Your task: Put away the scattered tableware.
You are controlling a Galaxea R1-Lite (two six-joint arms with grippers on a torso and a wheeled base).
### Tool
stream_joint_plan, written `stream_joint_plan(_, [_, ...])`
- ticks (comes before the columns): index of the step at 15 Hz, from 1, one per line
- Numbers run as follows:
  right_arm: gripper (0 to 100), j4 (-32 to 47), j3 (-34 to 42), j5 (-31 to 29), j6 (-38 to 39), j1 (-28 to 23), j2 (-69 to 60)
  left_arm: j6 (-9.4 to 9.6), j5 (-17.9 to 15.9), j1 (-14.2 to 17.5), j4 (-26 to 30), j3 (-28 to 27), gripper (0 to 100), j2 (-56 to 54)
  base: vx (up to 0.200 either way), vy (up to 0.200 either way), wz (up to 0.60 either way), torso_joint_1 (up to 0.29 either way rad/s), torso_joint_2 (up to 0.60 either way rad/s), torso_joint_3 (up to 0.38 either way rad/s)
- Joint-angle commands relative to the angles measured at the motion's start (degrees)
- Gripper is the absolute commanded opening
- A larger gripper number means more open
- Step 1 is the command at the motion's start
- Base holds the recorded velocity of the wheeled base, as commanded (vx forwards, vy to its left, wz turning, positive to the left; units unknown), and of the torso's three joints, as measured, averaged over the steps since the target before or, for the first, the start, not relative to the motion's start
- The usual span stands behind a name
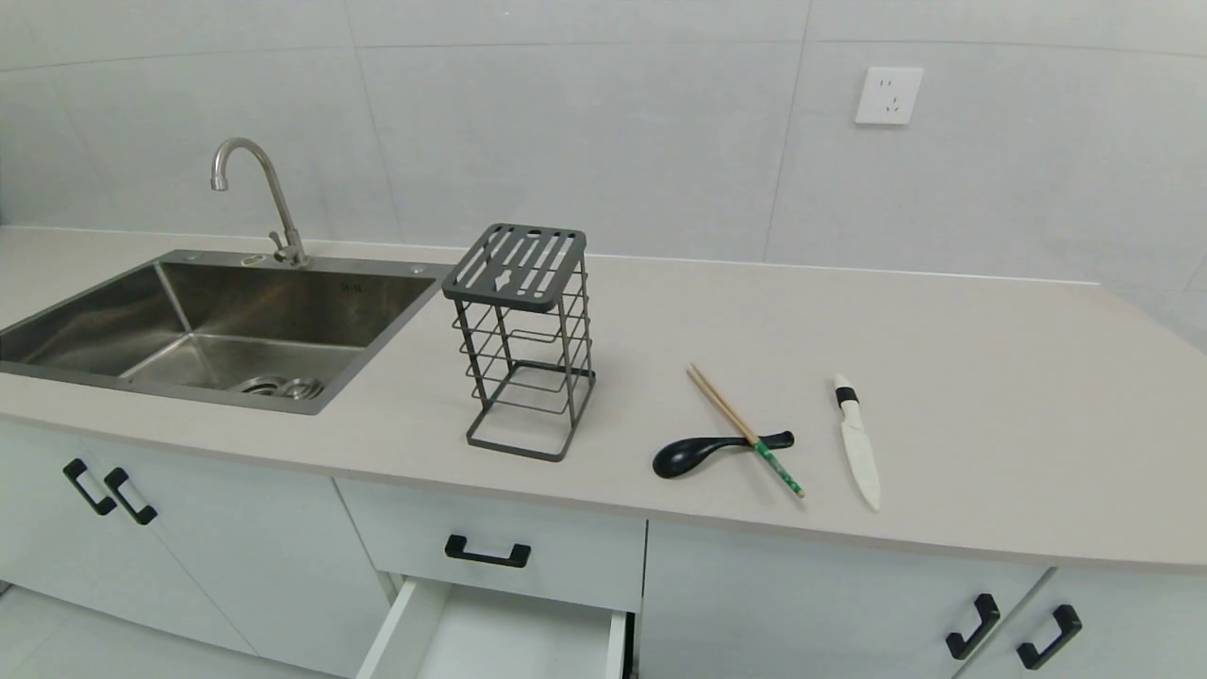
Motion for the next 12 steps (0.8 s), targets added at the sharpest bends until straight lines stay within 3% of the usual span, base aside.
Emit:
stream_joint_plan(1, [0, 0.0, 0.0, 0.0, 0.0, 0.0, 0.1, 0.02, 0.0, 0.0, 0.0, 0.0, 100, 0.1, 0.000, 0.000, 0.00, 0.286, -0.53, -0.251])
stream_joint_plan(7, [0, 0.0, 0.0, 0.0, 0.2, 0.0, 0.0, 0.02, 0.0, 0.0, 0.0, 0.0, 100, 0.1, 0.000, 0.000, 0.00, 0.269, -0.51, -0.253])
stream_joint_plan(12, [0, 0.0, 0.0, 0.0, 0.2, 0.0, 0.0, 0.02, 0.0, 0.0, 0.0, 0.0, 100, 0.1, 0.000, 0.000, 0.00, 0.034, -0.06, -0.034])
